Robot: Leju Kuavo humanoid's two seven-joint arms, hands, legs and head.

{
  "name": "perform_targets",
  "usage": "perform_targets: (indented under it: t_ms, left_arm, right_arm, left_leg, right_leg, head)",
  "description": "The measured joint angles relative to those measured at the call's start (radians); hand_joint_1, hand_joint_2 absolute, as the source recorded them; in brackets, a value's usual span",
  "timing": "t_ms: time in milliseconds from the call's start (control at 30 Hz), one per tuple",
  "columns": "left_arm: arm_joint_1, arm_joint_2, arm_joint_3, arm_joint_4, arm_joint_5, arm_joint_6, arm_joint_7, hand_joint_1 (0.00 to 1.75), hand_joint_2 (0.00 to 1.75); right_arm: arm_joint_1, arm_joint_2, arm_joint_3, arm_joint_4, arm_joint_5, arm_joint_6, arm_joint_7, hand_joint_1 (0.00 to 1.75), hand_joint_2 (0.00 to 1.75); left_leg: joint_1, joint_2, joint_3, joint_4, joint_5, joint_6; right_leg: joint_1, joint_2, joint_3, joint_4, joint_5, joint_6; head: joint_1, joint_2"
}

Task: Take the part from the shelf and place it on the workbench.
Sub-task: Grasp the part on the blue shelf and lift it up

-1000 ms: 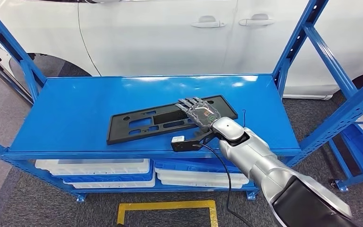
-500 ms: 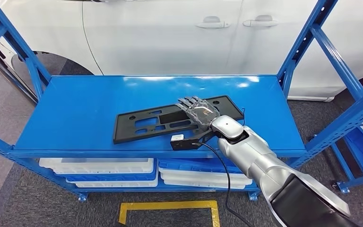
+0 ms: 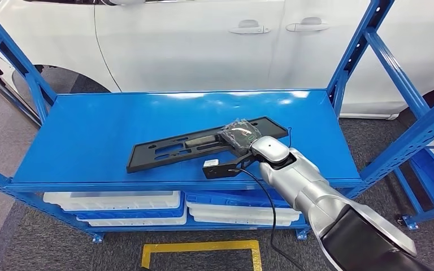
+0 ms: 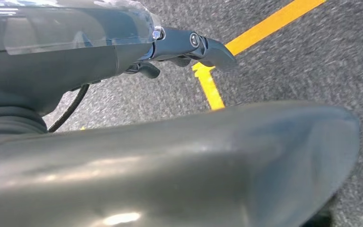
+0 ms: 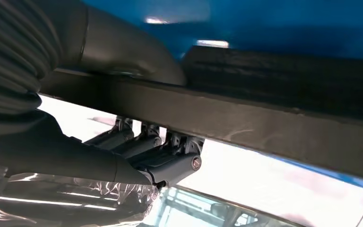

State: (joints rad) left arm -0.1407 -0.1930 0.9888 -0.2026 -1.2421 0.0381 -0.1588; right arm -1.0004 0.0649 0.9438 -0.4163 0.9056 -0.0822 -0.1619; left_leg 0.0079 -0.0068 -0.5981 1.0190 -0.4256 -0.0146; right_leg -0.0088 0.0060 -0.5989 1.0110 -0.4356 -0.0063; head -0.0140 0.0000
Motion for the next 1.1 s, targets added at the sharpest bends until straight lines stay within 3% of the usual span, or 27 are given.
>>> perform_targets:
  t_ms: [133, 200, 267, 300, 333, 367, 433, 500, 600, 667, 700, 767, 800, 833, 867, 967, 1033, 1100]
  left_arm:
    - [-0.001, -0.001, 0.000, 0.000, 0.000, -0.003, -0.004, 0.00, 0.00]
    - [-0.003, -0.001, 0.000, 0.000, 0.000, -0.003, -0.005, 0.00, 0.00]
    - [-0.003, -0.001, 0.000, 0.000, 0.000, -0.003, -0.006, 0.00, 0.00]
    - [-0.003, -0.001, 0.000, 0.000, 0.000, -0.003, -0.006, 0.00, 0.00]
    - [-0.003, -0.001, 0.000, 0.000, 0.000, -0.003, -0.006, 0.00, 0.00]
    - [-0.003, -0.001, 0.000, 0.000, 0.000, -0.003, -0.006, 0.00, 0.00]
    - [-0.003, -0.001, 0.000, 0.000, 0.000, -0.004, -0.007, 0.00, 0.00]
    - [-0.002, -0.001, 0.000, 0.000, 0.001, -0.005, -0.008, 0.00, 0.00]
    - [-0.001, -0.001, 0.000, 0.000, 0.002, -0.006, -0.010, 0.00, 0.00]
    - [0.000, -0.001, 0.000, 0.000, 0.004, -0.005, -0.012, 0.00, 0.00]
    - [0.001, 0.000, 0.000, 0.000, 0.005, -0.005, -0.013, 0.00, 0.00]
    - [0.002, 0.000, 0.000, 0.000, 0.007, -0.004, -0.014, 0.00, 0.00]
    - [0.003, 0.001, 0.000, 0.000, 0.008, -0.004, -0.015, 0.00, 0.00]
    - [0.004, 0.001, 0.000, 0.000, 0.008, -0.003, -0.016, 0.00, 0.00]
    - [0.005, 0.001, 0.000, 0.000, 0.008, -0.003, -0.017, 0.00, 0.00]
    - [0.005, 0.004, 0.000, 0.000, 0.010, -0.001, -0.022, 0.00, 0.00]
    - [0.004, 0.006, 0.000, 0.000, 0.013, 0.001, -0.024, 0.00, 0.00]
    - [0.004, 0.006, 0.001, 0.000, 0.015, 0.002, -0.025, 0.00, 0.00]
  right_arm:
    - [-0.002, 0.000, 0.000, 0.001, 0.000, -0.002, -0.005, 1.75, 1.75]
    - [-0.002, 0.000, 0.000, 0.002, 0.000, -0.004, -0.007, 1.75, 1.75]
    - [0.002, -0.001, 0.000, 0.003, 0.001, -0.007, -0.009, 1.75, 1.75]
    - [0.006, -0.002, 0.000, 0.004, 0.001, -0.012, -0.012, 1.75, 1.75]
    - [0.009, -0.002, 0.000, 0.005, 0.000, -0.017, -0.014, 1.75, 1.75]
    - [0.010, -0.002, 0.000, 0.006, 0.000, -0.023, -0.017, 1.75, 1.75]
    - [0.009, -0.004, -0.003, 0.005, -0.002, -0.039, -0.030, 1.75, 1.75]
    - [0.007, -0.007, -0.007, -0.001, -0.005, -0.055, -0.049, 1.75, 1.75]
    - [0.006, -0.019, -0.016, -0.026, -0.012, -0.066, -0.075, 1.75, 1.75]
    - [0.002, -0.031, -0.024, -0.058, -0.020, -0.066, -0.090, 1.75, 1.75]
    - [-0.002, -0.040, -0.028, -0.082, -0.026, -0.062, -0.098, 1.75, 1.75]
    - [-0.018, -0.065, -0.036, -0.142, -0.045, -0.040, -0.113, 1.75, 1.75]
    - [-0.027, -0.081, -0.040, -0.176, -0.057, -0.025, -0.119, 1.75, 1.75]
    - [-0.037, -0.096, -0.043, -0.208, -0.068, -0.010, -0.124, 1.75, 1.75]
    - [-0.047, -0.110, -0.047, -0.240, -0.079, 0.004, -0.127, 1.75, 1.75]
    - [-0.085, -0.148, -0.061, -0.337, -0.121, 0.033, -0.139, 1.75, 1.75]
    - [-0.113, -0.168, -0.071, -0.396, -0.162, 0.058, -0.144, 1.75, 1.75]
    - [-0.127, -0.188, -0.083, -0.450, -0.223, 0.095, -0.152, 1.75, 1.75]
  left_leg:
    - [-0.001, 0.000, 0.007, -0.020, 0.003, 0.027]
    - [0.002, 0.001, 0.009, -0.027, 0.008, 0.039]
    - [0.000, 0.002, 0.007, -0.026, 0.008, 0.043]
    - [-0.001, 0.002, 0.007, -0.025, 0.008, 0.044]
    - [-0.001, 0.001, 0.007, -0.024, 0.007, 0.044]
    - [-0.001, 0.001, 0.007, -0.022, 0.007, 0.043]
    - [-0.003, 0.000, 0.007, -0.016, 0.003, 0.038]
    - [-0.006, -0.001, 0.002, -0.009, 0.000, 0.030]
    - [-0.006, -0.001, -0.002, -0.008, -0.002, 0.015]
    - [-0.003, 0.000, -0.015, 0.023, -0.026, 0.002]
    - [-0.002, 0.001, -0.034, 0.067, -0.053, -0.003]
    - [0.002, 0.001, -0.095, 0.204, -0.120, -0.013]
    - [0.004, 0.001, -0.123, 0.262, -0.138, -0.016]
    - [0.005, 0.001, -0.137, 0.289, -0.138, -0.018]
    - [0.006, 0.001, -0.130, 0.271, -0.116, -0.017]
    - [0.005, 0.001, -0.042, 0.076, -0.015, -0.008]
    - [0.001, 0.001, -0.009, 0.005, 0.000, 0.004]
    - [0.001, -0.001, -0.006, -0.004, -0.004, 0.015]
  right_leg:
    - [-0.002, 0.000, -0.005, 0.009, -0.009, 0.022]
    - [-0.003, -0.001, -0.042, 0.093, -0.060, 0.027]
    - [-0.004, -0.001, -0.109, 0.234, -0.123, 0.031]
    - [-0.004, -0.001, -0.133, 0.283, -0.136, 0.032]
    - [-0.004, -0.001, -0.138, 0.292, -0.128, 0.032]
    - [-0.004, -0.001, -0.122, 0.259, -0.102, 0.030]
    - [-0.003, -0.001, -0.054, 0.119, -0.035, 0.023]
    - [0.001, -0.001, -0.010, 0.022, -0.004, 0.015]
    - [0.004, 0.000, -0.007, 0.005, 0.000, 0.003]
    - [0.000, 0.000, -0.006, 0.000, 0.005, -0.007]
    - [-0.003, 0.000, -0.005, -0.003, 0.006, -0.011]
    - [-0.003, -0.001, -0.006, -0.002, 0.005, -0.015]
    - [-0.003, -0.002, -0.005, -0.002, 0.005, -0.015]
    - [-0.003, -0.002, -0.005, -0.001, 0.004, -0.014]
    - [-0.003, -0.002, -0.004, -0.001, 0.003, -0.013]
    - [-0.002, 0.001, -0.002, 0.003, -0.002, -0.006]
    - [0.001, 0.003, -0.005, 0.004, -0.002, 0.004]
    - [0.003, 0.003, -0.007, 0.002, -0.002, 0.015]
  head:
    - [0.000, 0.000]
    - [0.000, 0.000]
    - [0.000, 0.000]
    - [0.000, 0.000]
    - [0.000, 0.000]
    - [0.000, 0.000]
    - [0.000, 0.000]
    - [0.000, 0.000]
    - [0.000, 0.000]
    - [0.000, 0.000]
    - [0.000, 0.000]
    - [0.000, 0.000]
    - [0.000, 0.000]
    - [0.000, 0.000]
    - [0.000, 0.000]
    - [0.000, 0.000]
    - [0.000, 0.000]
    - [0.000, 0.000]
